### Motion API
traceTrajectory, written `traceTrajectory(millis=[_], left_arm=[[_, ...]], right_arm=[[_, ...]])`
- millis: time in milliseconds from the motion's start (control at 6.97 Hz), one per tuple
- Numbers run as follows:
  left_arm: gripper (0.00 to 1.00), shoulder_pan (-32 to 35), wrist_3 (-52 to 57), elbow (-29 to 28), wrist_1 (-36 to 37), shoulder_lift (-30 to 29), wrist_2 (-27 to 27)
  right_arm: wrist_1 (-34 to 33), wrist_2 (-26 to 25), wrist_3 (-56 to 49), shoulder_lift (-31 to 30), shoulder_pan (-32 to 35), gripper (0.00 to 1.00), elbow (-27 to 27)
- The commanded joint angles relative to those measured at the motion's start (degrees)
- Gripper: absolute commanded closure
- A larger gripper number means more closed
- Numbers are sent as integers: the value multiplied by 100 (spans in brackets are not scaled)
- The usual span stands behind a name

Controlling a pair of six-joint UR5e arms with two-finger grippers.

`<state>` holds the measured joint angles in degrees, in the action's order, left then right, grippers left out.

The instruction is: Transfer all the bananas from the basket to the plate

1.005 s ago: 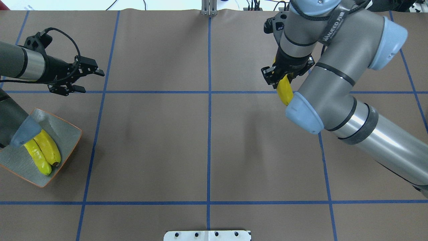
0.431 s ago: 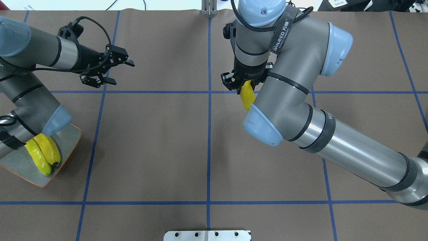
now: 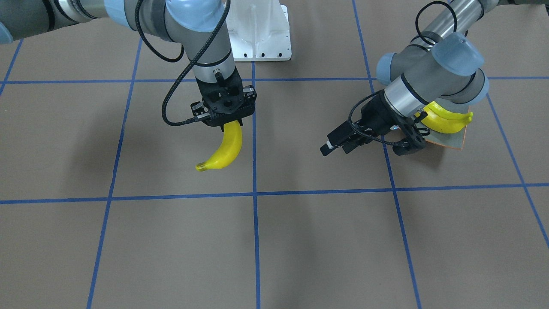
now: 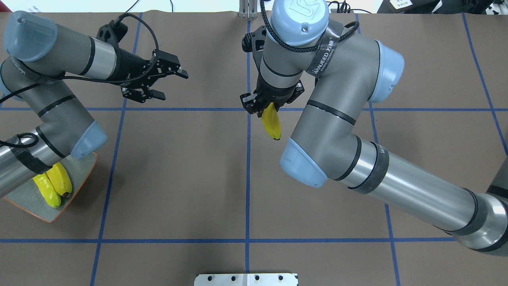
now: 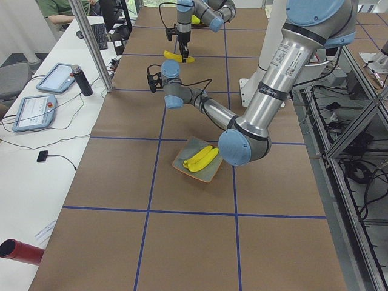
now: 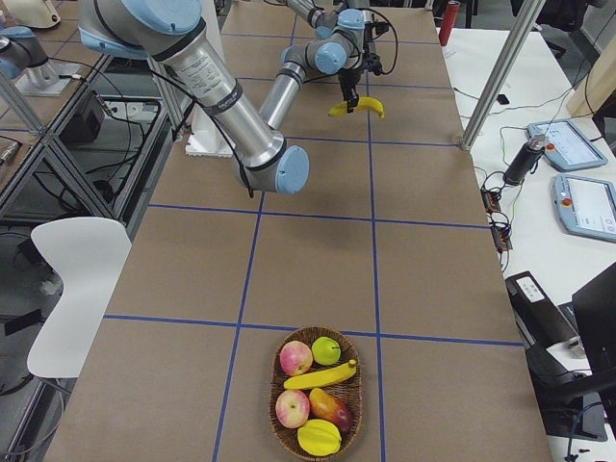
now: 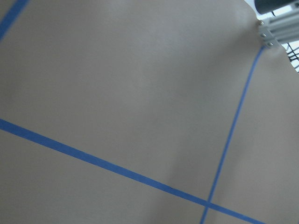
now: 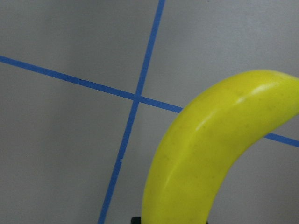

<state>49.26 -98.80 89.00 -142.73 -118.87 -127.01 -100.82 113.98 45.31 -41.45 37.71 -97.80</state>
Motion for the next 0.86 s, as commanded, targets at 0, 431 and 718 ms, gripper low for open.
traceTrajectory(millis=[0,431,718], left_arm=[[0,-179,1,3,-334,-320,-201],[0,-321,1,-41,-552,-611,-227],[0,-312,1,-41,-607,-612,-298]], right_arm=[[508,19,-23,5,-202,100,-46],[694,326,-23,5,-378,100,-238],[809,590,-49,-39,-379,100,-301]])
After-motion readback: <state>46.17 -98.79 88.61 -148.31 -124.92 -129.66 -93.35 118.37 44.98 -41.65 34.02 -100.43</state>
